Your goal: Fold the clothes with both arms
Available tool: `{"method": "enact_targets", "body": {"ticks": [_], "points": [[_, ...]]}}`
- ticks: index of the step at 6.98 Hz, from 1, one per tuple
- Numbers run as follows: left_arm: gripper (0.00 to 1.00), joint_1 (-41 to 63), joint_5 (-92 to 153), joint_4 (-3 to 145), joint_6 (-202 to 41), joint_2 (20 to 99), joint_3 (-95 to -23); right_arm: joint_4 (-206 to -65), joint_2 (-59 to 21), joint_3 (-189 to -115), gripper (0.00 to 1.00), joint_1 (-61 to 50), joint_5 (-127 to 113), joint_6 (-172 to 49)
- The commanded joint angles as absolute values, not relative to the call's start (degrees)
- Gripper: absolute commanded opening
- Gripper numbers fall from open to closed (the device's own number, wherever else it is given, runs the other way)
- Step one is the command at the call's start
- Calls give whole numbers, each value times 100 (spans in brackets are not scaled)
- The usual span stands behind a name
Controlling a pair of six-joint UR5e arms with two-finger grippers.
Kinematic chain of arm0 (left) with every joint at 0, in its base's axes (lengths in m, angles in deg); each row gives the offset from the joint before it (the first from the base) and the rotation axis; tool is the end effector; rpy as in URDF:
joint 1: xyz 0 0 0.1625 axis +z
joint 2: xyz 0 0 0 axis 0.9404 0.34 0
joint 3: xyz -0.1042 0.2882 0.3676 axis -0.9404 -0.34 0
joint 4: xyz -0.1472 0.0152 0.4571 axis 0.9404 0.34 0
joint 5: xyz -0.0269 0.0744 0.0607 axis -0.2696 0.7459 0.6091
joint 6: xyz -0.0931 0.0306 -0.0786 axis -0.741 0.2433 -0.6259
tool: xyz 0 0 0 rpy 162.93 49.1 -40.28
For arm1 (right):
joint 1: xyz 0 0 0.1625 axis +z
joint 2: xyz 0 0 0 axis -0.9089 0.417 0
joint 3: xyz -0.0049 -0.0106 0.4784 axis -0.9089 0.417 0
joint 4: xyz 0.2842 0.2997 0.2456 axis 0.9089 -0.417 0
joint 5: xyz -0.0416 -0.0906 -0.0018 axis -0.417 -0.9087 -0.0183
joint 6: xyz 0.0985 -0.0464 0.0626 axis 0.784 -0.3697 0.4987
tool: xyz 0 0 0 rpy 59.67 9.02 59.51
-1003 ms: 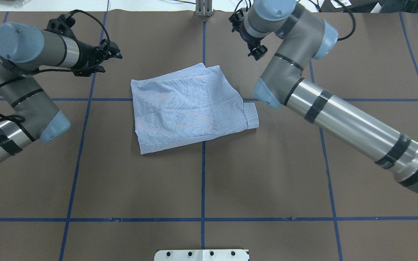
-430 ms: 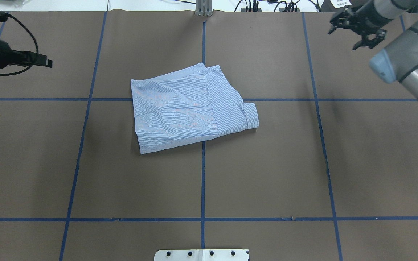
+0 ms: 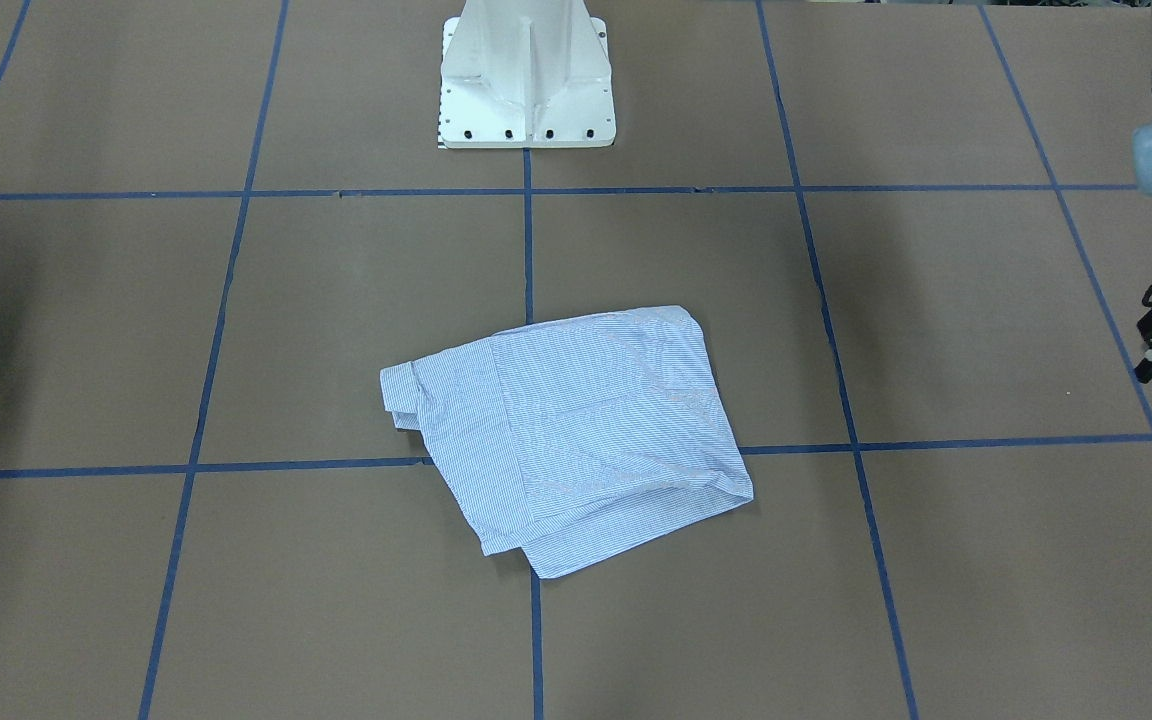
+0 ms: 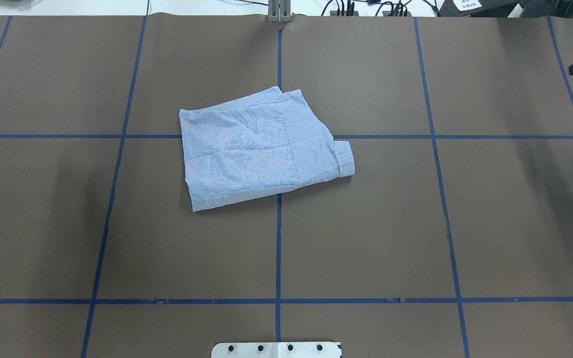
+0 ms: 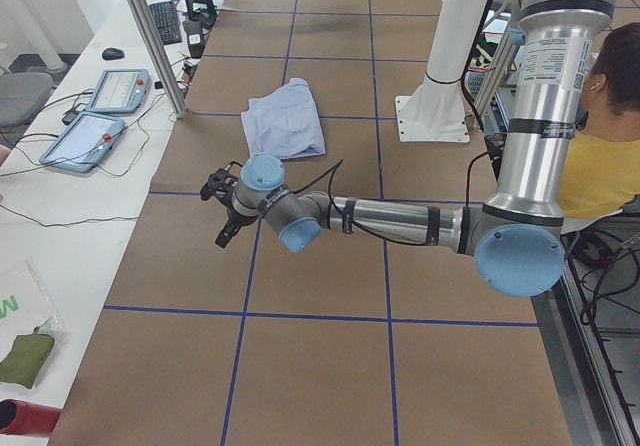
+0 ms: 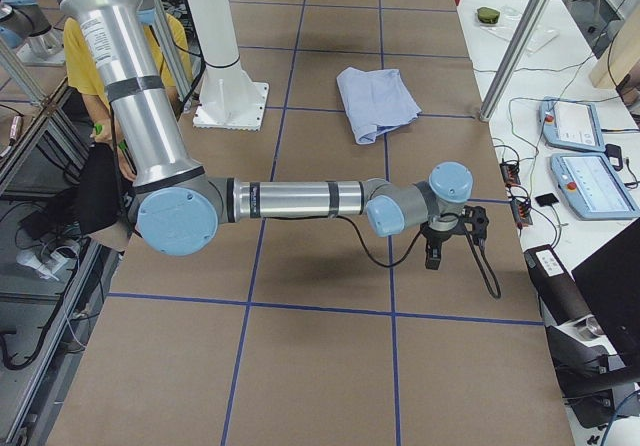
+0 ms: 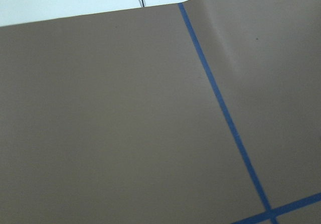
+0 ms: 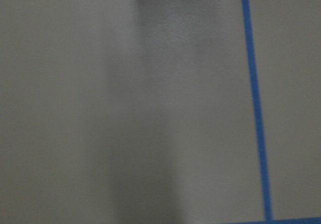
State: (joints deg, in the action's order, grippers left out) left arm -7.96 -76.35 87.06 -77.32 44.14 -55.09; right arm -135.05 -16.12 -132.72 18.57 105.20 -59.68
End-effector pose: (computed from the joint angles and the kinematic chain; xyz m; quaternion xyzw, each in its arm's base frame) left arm 0.0777 -0.6353 0.6319 0.2822 0.3712 0.1245 0.8758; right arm -0.0326 -0.7253 0.6712 0.0348 -0.3972 0.0513 0.9157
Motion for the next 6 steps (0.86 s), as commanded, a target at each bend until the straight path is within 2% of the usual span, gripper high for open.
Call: {"method": "enact_targets", "body": {"ticks": [1, 3, 6], "points": [[100, -1650, -8374, 7799, -6452, 4325, -5476, -15130, -1573, -13309, 100, 2769, 10473, -8234], [100, -1759, -8560, 7681, -6254, 4272, -5502, -15917, -1592, -13842, 100, 2851, 10455, -8364], [100, -1750, -8693, 7382, -6298, 4377, -5529, -15858, -1521, -13889, 100, 2764, 10560, -8311]]}}
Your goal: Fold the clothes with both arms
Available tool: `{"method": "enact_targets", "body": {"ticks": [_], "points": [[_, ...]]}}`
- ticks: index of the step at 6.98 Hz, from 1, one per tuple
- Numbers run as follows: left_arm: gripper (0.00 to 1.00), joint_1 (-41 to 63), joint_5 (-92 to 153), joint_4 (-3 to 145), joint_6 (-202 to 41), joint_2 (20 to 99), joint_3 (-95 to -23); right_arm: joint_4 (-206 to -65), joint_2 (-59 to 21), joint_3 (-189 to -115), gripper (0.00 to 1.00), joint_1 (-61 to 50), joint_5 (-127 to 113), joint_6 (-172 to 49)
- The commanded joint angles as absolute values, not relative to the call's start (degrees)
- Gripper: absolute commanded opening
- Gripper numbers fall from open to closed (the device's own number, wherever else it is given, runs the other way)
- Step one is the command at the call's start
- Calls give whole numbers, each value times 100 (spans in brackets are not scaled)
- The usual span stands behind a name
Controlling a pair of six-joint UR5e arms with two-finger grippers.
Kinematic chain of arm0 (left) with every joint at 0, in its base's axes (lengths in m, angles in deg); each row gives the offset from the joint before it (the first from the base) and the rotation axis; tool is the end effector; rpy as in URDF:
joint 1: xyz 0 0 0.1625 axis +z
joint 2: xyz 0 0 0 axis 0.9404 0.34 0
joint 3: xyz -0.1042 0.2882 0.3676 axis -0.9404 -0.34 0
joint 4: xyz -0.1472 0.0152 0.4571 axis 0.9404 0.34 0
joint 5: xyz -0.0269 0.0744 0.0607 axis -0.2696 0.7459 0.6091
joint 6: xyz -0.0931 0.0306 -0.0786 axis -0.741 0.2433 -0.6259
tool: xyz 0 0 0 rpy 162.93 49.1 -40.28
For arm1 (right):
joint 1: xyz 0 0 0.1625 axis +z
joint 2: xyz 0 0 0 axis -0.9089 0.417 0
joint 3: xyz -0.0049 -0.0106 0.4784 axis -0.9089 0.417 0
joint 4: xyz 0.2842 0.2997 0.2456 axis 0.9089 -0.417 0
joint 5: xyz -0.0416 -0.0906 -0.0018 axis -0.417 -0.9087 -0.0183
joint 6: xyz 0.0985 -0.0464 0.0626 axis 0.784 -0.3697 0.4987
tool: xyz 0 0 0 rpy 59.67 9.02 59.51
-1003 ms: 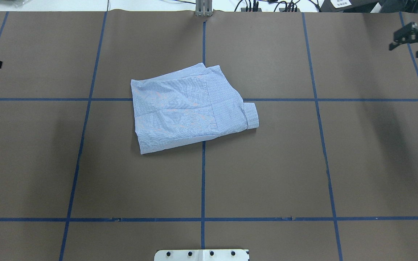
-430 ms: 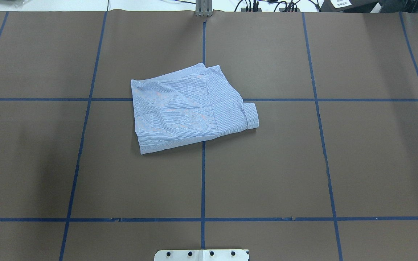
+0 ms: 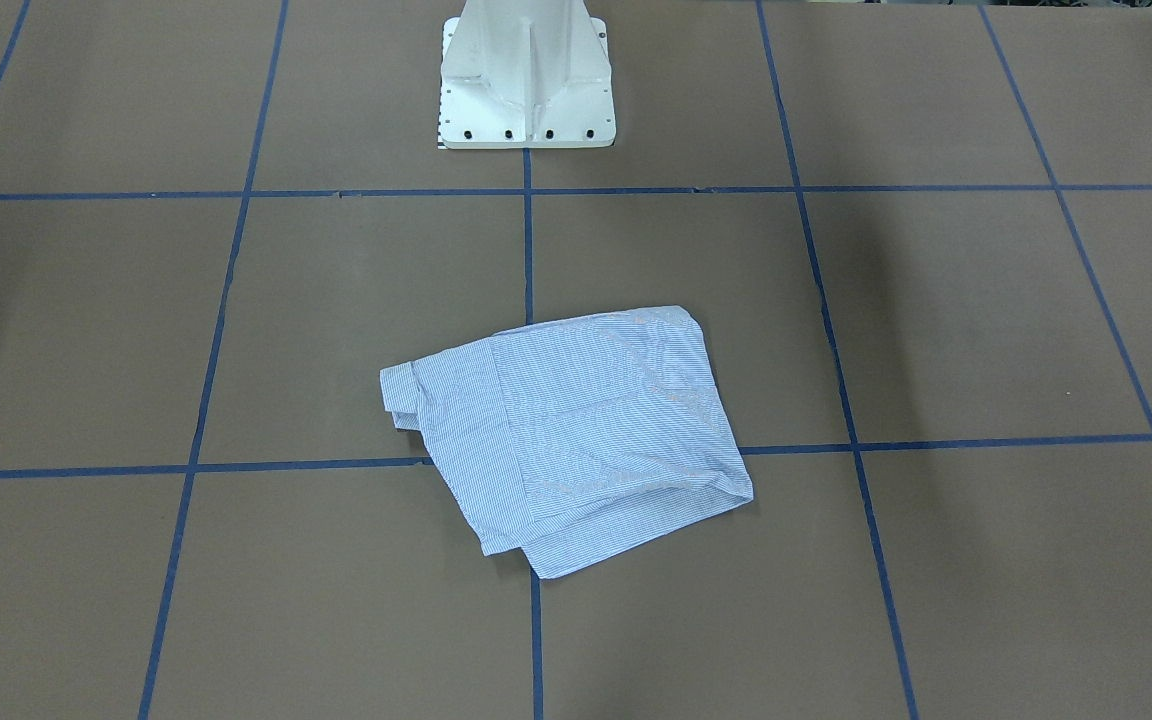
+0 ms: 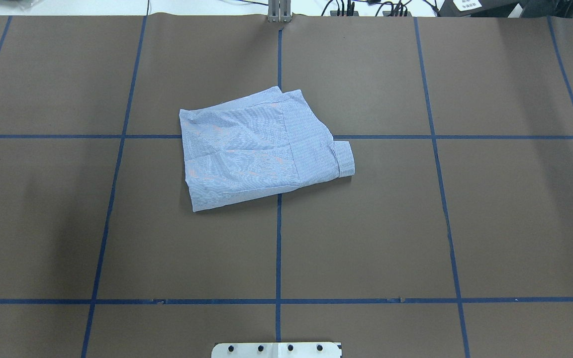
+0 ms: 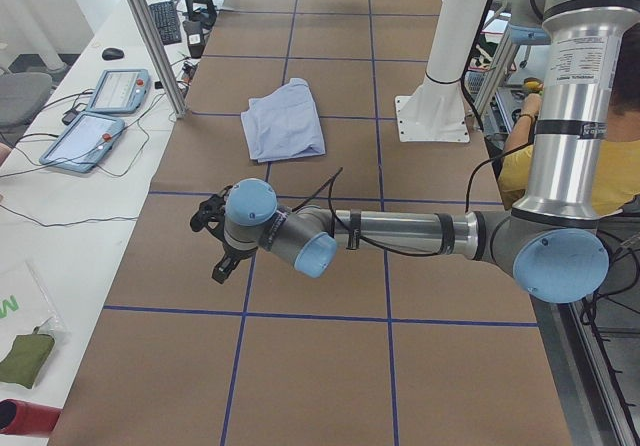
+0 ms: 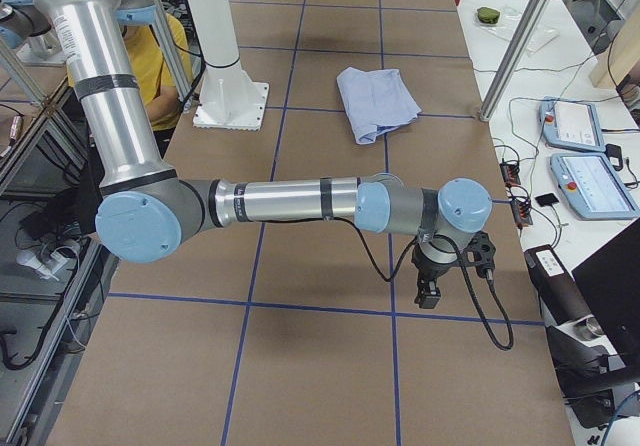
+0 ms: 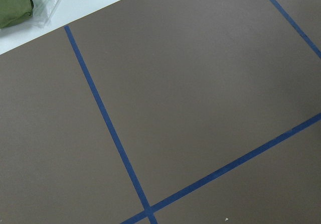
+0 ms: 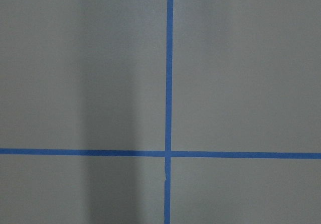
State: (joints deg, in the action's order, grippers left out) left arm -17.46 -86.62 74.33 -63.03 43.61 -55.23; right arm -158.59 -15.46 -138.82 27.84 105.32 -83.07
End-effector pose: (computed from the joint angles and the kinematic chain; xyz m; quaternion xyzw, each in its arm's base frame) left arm -0.0126 -0.6224 0.6537 0.2416 0.3975 0.1475 0.8729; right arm 0.0826 -0.6885 0.6629 0.0002 -0.3854 -0.0012 0.9228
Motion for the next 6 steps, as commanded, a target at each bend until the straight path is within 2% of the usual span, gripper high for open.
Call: {"method": "enact_targets", "body": {"ticks": [1, 6], "points": [[100, -1776, -8650, 7391, -6289, 4221, -5738, -15849, -1469, -13854, 100, 2764, 10552, -8389], [100, -1759, -8517, 7303, -6640, 3754, -6074, -15832, -1064, -14091, 100, 2772, 10780, -8372]]}}
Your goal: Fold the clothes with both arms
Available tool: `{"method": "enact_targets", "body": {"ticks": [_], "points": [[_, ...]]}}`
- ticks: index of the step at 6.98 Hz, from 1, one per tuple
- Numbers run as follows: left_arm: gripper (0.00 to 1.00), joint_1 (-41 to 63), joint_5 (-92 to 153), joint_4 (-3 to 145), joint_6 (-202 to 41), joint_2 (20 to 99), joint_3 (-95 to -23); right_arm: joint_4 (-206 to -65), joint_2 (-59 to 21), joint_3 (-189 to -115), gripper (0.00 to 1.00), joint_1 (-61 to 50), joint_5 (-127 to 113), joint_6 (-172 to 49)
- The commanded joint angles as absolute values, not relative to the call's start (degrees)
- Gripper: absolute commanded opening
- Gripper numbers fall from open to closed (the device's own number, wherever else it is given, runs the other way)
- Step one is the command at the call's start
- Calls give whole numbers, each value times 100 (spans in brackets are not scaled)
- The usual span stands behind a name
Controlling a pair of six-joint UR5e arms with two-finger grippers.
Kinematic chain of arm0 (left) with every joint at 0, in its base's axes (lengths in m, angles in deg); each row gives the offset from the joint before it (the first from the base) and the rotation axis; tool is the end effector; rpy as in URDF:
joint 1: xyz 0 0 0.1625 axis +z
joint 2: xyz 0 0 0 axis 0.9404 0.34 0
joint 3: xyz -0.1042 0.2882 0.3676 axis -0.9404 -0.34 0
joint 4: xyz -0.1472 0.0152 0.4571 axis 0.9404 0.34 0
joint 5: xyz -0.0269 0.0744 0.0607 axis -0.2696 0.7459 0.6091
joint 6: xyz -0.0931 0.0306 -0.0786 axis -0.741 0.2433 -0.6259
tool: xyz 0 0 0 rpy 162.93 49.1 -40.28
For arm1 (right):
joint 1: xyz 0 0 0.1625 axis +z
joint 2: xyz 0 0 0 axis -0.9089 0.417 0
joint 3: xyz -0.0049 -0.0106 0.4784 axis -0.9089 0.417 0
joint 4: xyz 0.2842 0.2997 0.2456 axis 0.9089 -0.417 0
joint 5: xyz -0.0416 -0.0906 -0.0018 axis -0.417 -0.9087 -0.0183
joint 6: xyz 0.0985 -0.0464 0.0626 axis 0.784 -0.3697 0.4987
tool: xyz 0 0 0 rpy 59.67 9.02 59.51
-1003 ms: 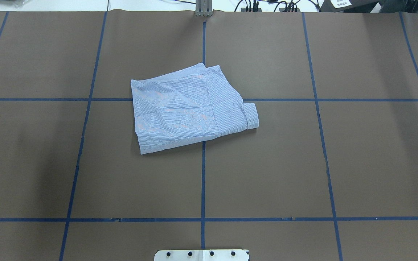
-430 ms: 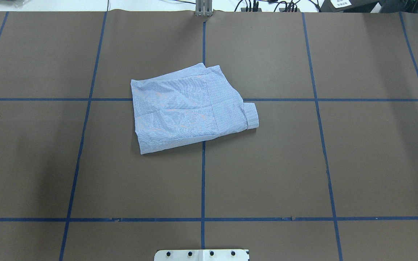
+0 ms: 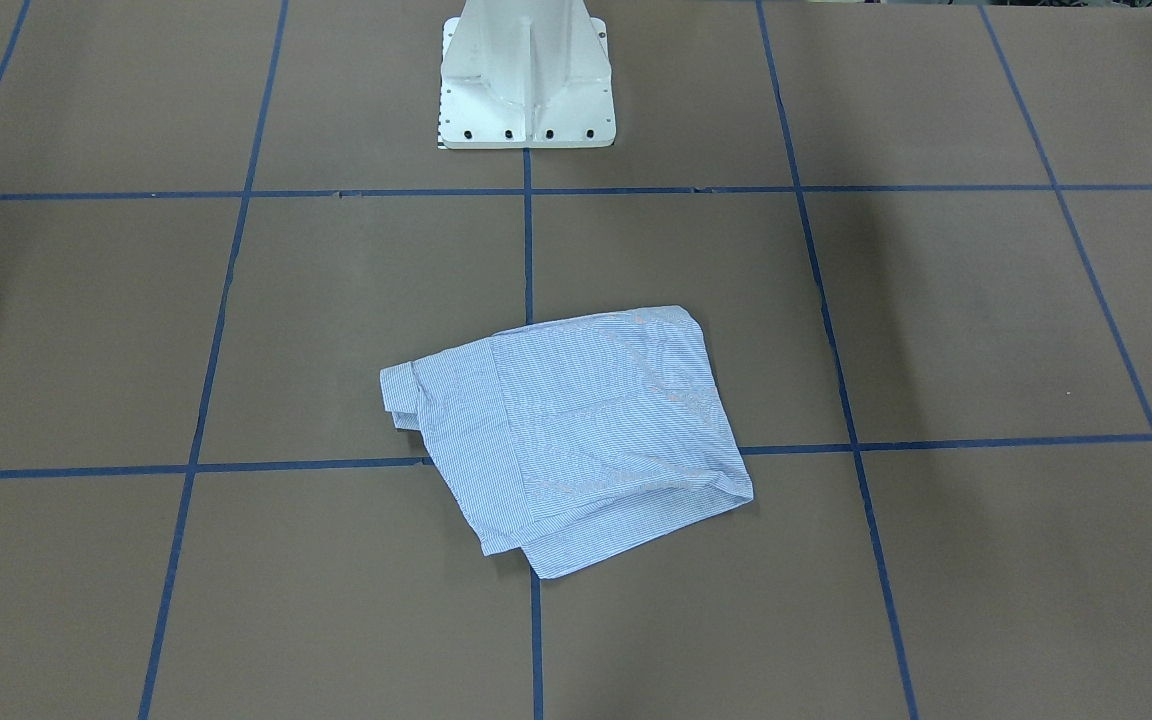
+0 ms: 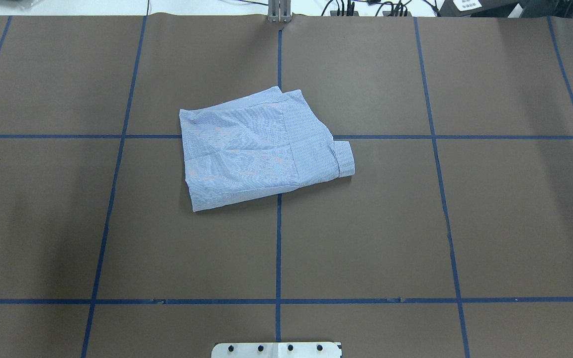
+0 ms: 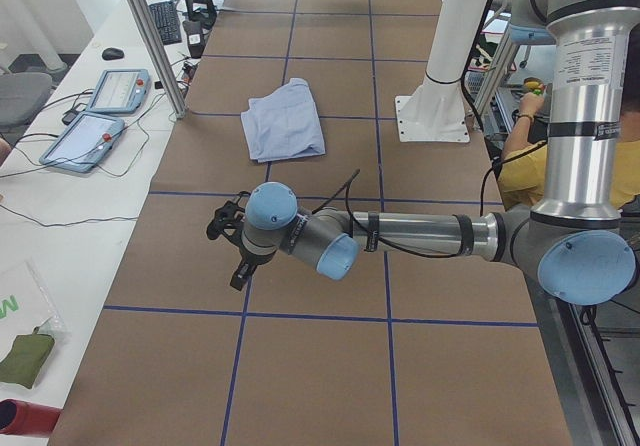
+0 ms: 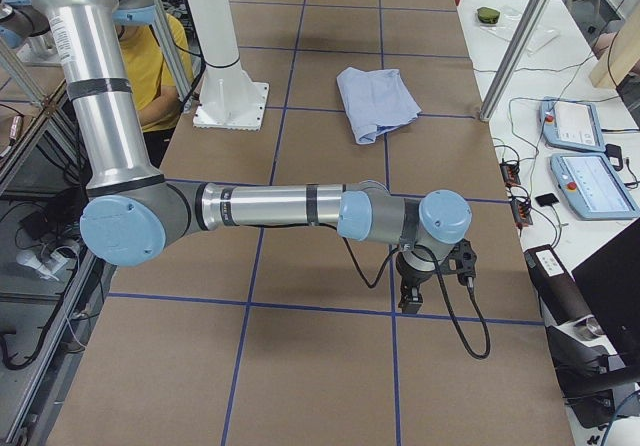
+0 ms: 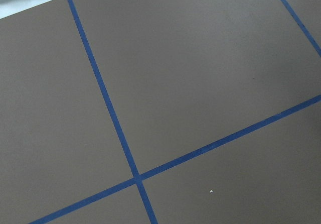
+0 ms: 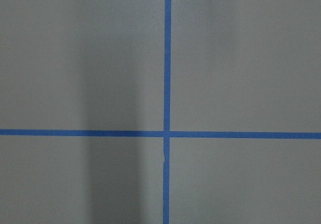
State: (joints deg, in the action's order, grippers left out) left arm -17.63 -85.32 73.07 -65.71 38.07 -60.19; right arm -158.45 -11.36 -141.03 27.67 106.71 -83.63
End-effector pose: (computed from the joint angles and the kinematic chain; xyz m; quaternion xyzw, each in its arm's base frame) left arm -0.0181 -0.5766 0.6652 0.2200 0.3941 0.1169 0.8847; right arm 0.0766 -0.6545 0.6874 -0.0116 -0.3973 -0.0007 0.9176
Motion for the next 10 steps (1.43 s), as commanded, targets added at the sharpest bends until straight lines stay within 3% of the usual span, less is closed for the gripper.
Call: {"method": "enact_targets", "body": {"ticks": [1, 3, 5, 10], "points": [[100, -1750, -8457, 7294, -6641, 3762, -6074, -15840, -994, -14265, 100, 2772, 10528, -8347], [100, -1776, -8263, 7303, -6632, 3727, -6074, -15849, -801, -14529, 100, 2755, 10420, -8346], [100, -1777, -8271, 7320, -6632, 3701, -6074, -15831, -135, -15363, 100, 2642, 10455, -8329], [100, -1733, -8289, 7312, -6632, 3736, -6031, -15831, -167, -15383, 100, 2456, 10429, -8302]]}}
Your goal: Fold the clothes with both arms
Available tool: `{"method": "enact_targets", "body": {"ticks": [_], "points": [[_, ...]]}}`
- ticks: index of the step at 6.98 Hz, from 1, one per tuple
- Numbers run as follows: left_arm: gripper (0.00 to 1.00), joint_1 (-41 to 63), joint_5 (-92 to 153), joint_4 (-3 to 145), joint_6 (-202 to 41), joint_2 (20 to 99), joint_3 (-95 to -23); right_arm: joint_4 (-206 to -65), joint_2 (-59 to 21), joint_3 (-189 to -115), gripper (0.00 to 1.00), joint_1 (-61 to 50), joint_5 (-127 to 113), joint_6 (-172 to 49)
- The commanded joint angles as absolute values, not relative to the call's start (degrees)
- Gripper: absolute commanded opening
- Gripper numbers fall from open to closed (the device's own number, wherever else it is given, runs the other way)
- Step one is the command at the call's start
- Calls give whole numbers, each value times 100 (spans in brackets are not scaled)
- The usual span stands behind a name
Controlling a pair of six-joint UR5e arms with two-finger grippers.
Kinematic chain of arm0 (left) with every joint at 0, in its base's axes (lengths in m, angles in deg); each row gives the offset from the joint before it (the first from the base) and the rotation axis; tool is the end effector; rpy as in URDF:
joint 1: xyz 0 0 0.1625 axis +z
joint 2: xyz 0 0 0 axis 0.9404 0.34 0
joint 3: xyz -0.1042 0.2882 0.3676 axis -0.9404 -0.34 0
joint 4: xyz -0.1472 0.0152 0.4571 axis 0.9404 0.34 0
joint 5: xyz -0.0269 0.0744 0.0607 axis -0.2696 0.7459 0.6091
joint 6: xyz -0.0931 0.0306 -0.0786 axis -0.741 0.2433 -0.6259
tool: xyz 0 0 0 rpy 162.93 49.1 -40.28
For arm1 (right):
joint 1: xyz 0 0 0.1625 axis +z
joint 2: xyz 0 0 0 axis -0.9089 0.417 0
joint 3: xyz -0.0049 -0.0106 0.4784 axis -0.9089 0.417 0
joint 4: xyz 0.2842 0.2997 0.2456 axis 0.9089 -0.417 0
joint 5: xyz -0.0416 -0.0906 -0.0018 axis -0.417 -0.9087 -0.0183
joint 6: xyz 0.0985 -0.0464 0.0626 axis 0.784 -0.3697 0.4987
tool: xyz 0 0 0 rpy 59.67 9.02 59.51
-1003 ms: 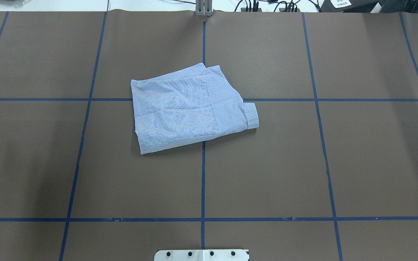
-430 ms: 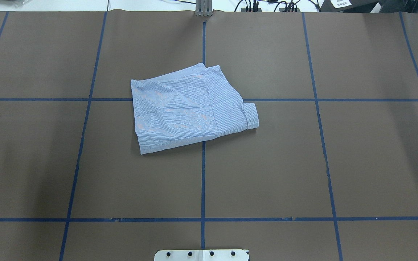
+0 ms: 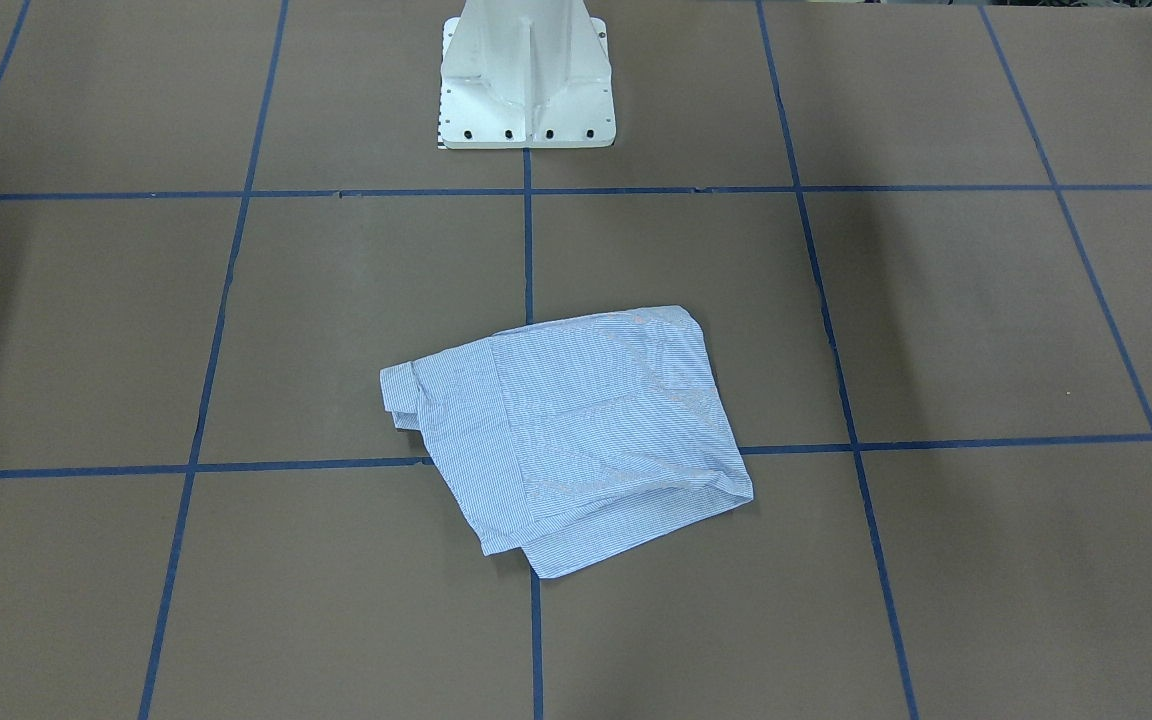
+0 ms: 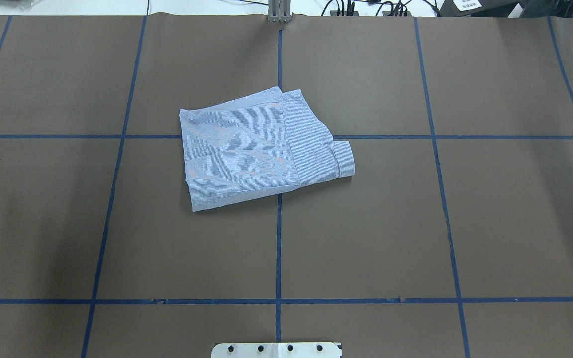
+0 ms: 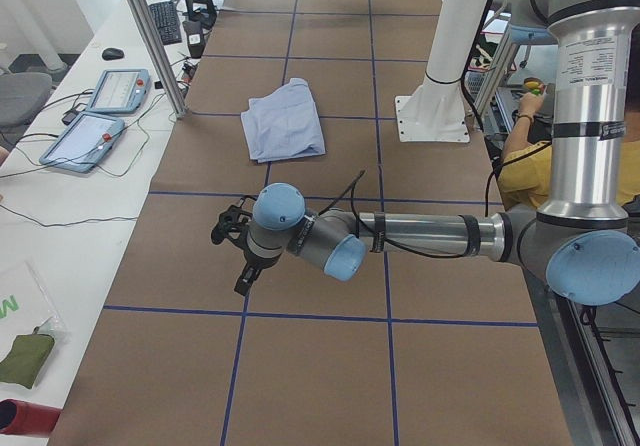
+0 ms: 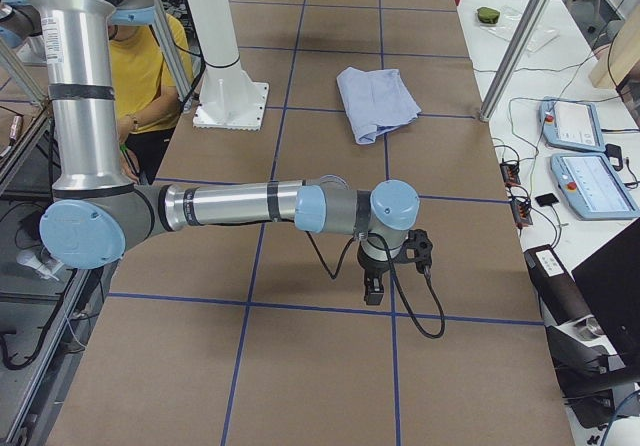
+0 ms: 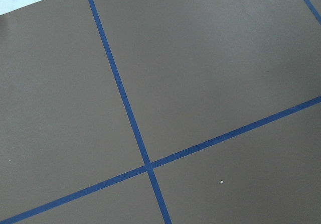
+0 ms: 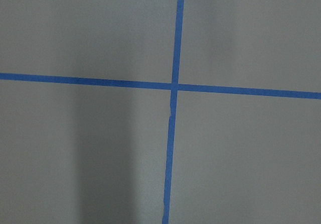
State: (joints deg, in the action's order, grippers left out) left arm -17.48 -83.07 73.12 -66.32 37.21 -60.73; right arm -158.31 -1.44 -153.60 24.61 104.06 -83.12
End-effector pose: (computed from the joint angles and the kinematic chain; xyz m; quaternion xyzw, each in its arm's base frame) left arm -0.0203 -0.5712 0.6712 0.2177 0.3783 0.1081 0.8932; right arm 0.0457 -0.5778 0.6770 -0.0027 -0.3748 -0.0315 0.9266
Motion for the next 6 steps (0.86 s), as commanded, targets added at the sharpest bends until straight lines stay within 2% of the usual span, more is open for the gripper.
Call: {"method": "enact_targets", "body": {"ticks": [1, 4, 6], "points": [[100, -1733, -8272, 7329, -6606, 3745, -6004, -15831, -220, -15383, 100, 2447, 10438, -8311], [100, -1733, -8350, 7355, -6623, 3788, -6039, -15779, -264, -15331, 100, 2412, 10446, -8329], [100, -1733, -8359, 7399, -6623, 3859, -6100, -15053, -255, -14938, 100, 2403, 10438, -8329]]}}
